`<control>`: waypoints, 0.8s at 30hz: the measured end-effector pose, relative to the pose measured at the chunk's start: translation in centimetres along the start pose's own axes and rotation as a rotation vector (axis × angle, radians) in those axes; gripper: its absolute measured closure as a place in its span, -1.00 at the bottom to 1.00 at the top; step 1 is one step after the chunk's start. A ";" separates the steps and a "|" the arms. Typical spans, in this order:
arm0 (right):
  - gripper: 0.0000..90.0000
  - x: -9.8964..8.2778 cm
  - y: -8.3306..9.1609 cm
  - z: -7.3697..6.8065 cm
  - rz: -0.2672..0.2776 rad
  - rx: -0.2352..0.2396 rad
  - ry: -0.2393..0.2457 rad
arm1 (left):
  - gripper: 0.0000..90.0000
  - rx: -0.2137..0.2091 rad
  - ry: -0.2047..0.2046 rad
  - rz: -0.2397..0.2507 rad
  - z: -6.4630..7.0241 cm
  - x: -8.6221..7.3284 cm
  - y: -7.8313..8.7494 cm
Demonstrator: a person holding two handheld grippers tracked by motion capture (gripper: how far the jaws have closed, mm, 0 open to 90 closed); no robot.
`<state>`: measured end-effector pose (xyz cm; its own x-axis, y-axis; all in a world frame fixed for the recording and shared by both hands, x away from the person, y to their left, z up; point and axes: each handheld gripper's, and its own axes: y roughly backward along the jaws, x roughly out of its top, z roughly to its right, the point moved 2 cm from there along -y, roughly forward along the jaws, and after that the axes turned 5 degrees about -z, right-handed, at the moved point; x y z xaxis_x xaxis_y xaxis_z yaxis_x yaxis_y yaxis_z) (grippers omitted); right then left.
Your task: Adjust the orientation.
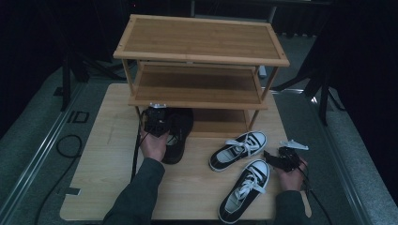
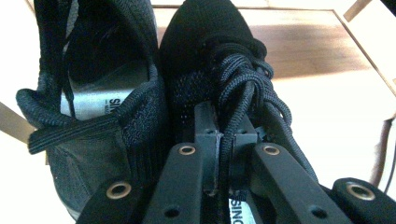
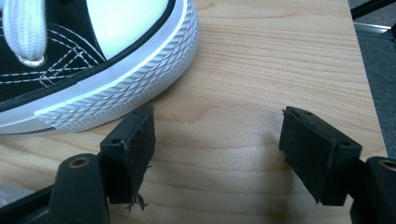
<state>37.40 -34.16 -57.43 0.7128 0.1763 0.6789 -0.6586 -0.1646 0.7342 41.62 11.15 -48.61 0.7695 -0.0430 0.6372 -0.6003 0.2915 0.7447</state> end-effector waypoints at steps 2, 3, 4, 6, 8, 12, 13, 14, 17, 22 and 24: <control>-0.40 0.0 0.0 0.0 0.000 0.000 0.000 | 0.90 0.014 -0.007 0.000 0.1 -0.1 -0.2; -0.40 0.0 0.0 0.0 0.000 0.000 0.000 | 0.90 0.023 -0.004 0.004 0.1 -0.1 -0.2; -0.40 0.0 0.0 0.0 0.000 0.000 0.000 | 0.89 0.023 -0.004 0.004 0.1 -0.1 -0.2; -0.40 0.0 0.0 0.0 0.000 0.000 0.000 | 0.89 0.026 0.000 0.009 -0.1 -0.2 -0.2; -0.40 0.0 0.0 0.0 0.000 0.000 0.000 | 0.86 0.026 0.000 0.014 -0.3 -0.3 -0.1; -0.40 0.0 0.0 0.0 0.000 0.000 0.000 | 0.74 0.030 -0.015 0.009 -0.3 -0.3 -0.1; -0.40 0.0 0.0 0.0 0.000 0.000 0.001 | 0.69 0.030 -0.017 0.007 -0.4 -0.4 -0.1; -0.40 0.0 0.0 0.0 0.000 0.000 0.000 | 0.64 0.027 -0.020 0.003 -0.4 -0.4 -0.1; -0.40 0.0 0.0 0.0 0.000 0.000 0.001 | 0.45 0.015 -0.033 -0.003 -0.6 -0.5 0.1; -0.40 0.0 0.0 0.0 0.000 0.000 0.001 | 0.23 -0.032 -0.046 0.003 -0.9 -0.6 0.7; -0.40 0.0 0.0 0.0 0.000 0.000 0.001 | 0.18 -0.052 -0.057 0.001 -1.1 -0.8 1.3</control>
<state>37.40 -34.16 -57.43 0.7126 0.1768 0.6789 -0.6587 -0.1644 0.7342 40.47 12.58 -48.41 0.7540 -0.0969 0.6497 -0.5882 0.3408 0.7334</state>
